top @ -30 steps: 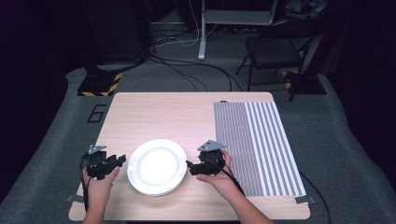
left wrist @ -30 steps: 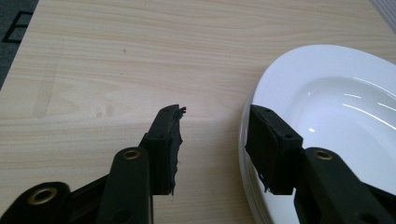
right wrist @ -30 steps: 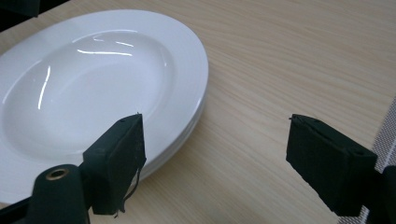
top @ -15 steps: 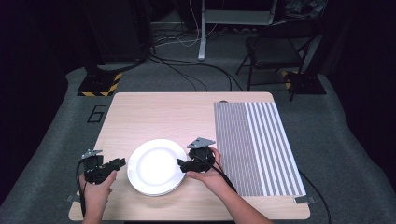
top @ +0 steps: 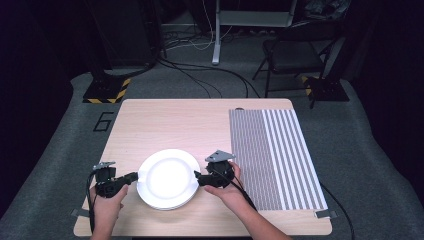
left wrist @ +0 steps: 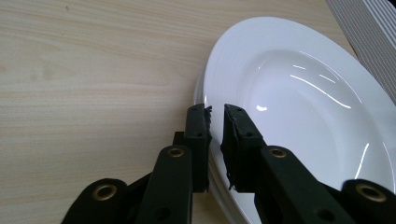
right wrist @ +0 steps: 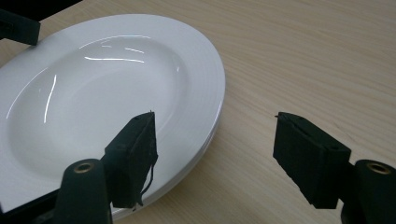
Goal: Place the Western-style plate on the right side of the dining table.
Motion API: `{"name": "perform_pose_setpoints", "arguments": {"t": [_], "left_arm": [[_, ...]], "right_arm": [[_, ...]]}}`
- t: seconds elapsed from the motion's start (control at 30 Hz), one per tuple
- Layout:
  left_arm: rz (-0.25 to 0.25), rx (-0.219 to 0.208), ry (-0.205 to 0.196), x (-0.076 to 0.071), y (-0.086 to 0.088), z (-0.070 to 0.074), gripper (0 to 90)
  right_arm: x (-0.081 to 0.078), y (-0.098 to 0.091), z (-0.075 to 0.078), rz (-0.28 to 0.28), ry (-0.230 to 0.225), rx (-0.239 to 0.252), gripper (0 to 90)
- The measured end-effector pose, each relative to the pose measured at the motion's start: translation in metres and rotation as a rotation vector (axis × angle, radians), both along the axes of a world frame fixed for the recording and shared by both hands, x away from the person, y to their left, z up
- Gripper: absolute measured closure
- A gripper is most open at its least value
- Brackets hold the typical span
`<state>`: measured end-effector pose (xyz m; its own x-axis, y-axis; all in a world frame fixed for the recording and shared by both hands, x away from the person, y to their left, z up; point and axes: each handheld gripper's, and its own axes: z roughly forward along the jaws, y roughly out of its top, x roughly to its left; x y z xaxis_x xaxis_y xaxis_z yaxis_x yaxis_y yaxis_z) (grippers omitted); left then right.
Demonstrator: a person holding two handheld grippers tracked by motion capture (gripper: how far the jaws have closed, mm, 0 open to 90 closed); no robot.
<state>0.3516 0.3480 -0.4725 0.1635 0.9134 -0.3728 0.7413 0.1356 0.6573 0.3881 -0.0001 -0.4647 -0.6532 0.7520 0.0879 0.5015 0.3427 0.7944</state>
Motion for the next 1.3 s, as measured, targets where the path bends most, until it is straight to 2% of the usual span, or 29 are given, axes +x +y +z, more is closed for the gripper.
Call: {"name": "perform_pose_setpoints", "arguments": {"t": [0.23, 0.4, 0.57, 0.83, 0.9, 1.0, 1.13, 1.3], "left_arm": [[0.002, 0.006, 0.006, 0.000, -0.002, -0.001, 82.1], [-0.004, 0.009, 0.017, 0.000, -0.002, -0.002, 82.4], [-0.002, 0.024, 0.006, 0.000, -0.005, -0.003, 82.8], [-0.003, 0.019, 0.004, -0.001, -0.005, -0.003, 82.5], [-0.001, 0.015, 0.004, -0.001, -0.004, -0.004, 82.5], [0.009, 0.004, 0.006, -0.002, -0.005, -0.004, 82.2], [-0.003, 0.008, 0.005, -0.001, -0.004, -0.005, 81.2], [-0.013, 0.002, 0.013, -0.001, -0.006, -0.005, 80.5]], "right_arm": [[0.001, -0.001, -0.004, 0.003, 0.019, 0.014, 29.1], [0.003, -0.002, -0.006, -0.005, 0.060, 0.051, 32.7], [0.003, 0.001, -0.009, 0.013, 0.090, 0.078, 36.3], [0.003, 0.005, -0.017, 0.032, 0.133, 0.083, 39.4], [0.003, 0.009, -0.022, 0.046, 0.168, 0.089, 40.8], [0.001, 0.012, -0.023, 0.065, 0.184, 0.098, 41.8], [0.001, 0.012, -0.023, 0.056, 0.194, 0.106, 42.8], [0.001, 0.008, -0.020, 0.032, 0.231, 0.150, 43.5]]}}
